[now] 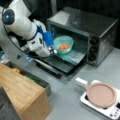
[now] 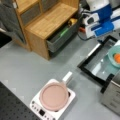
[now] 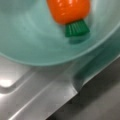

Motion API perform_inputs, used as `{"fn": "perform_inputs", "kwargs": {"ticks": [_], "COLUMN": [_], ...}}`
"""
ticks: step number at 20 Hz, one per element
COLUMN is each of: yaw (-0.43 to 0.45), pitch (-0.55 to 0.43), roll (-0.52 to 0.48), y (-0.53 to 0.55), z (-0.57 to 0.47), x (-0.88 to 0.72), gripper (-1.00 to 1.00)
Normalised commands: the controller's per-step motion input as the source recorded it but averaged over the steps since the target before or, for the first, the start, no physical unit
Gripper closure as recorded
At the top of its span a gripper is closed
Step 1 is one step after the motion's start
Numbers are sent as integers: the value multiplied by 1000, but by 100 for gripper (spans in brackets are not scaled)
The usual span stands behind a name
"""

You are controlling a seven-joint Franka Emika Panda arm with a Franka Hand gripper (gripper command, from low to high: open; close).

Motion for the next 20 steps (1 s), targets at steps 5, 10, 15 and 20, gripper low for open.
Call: {"fn": "perform_inputs", "kwargs": {"ticks": [5, 10, 15, 20], "yaw": [-101, -72, -53, -60], "pitch": [174, 126, 98, 50], "roll": [25, 40, 64, 78], "y": [79, 94, 119, 131], "z": [113, 104, 82, 22], "x": [343, 342, 275, 201], "gripper": [-100, -100, -100, -100]}}
